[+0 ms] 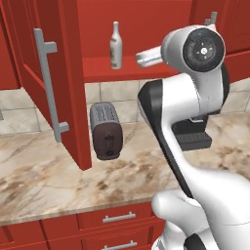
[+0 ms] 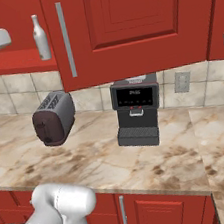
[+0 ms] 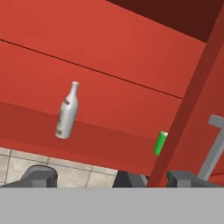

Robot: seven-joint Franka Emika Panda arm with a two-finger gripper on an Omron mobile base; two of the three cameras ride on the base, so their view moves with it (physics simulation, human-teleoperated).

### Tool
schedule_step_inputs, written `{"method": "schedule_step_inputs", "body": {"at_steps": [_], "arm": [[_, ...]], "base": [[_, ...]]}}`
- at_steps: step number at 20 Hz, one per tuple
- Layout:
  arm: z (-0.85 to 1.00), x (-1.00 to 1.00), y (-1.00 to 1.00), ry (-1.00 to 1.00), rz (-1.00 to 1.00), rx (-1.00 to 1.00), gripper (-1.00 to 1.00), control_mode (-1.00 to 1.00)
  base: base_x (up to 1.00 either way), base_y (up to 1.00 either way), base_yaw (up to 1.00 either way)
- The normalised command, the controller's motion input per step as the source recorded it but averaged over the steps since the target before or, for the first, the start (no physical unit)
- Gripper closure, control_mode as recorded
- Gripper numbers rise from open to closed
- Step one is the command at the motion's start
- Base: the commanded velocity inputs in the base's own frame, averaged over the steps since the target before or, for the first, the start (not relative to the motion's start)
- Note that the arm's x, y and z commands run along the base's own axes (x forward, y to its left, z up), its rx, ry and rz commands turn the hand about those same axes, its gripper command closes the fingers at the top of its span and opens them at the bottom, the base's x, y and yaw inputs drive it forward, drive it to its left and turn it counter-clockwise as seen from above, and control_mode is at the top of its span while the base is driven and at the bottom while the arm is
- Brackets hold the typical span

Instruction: Open the cabinet directly in front. Then move the liquor and the mug to the dining counter with the jar on it.

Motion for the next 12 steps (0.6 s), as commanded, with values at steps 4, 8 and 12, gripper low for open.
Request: {"method": "schedule_step_inputs", "body": {"at_steps": [4, 8, 12], "arm": [[-0.51, 0.06, 0.00, 0.00, 0.00, -0.14, -1.00, -1.00], [-0.44, 0.18, 0.00, 0.00, 0.00, -0.13, -1.00, -1.00], [-0.39, 0.38, 0.00, 0.00, 0.00, -0.12, -1.00, -1.00]], "base": [[0.00, 0.00, 0.00], [0.00, 0.00, 0.00], [0.00, 0.00, 0.00]]}}
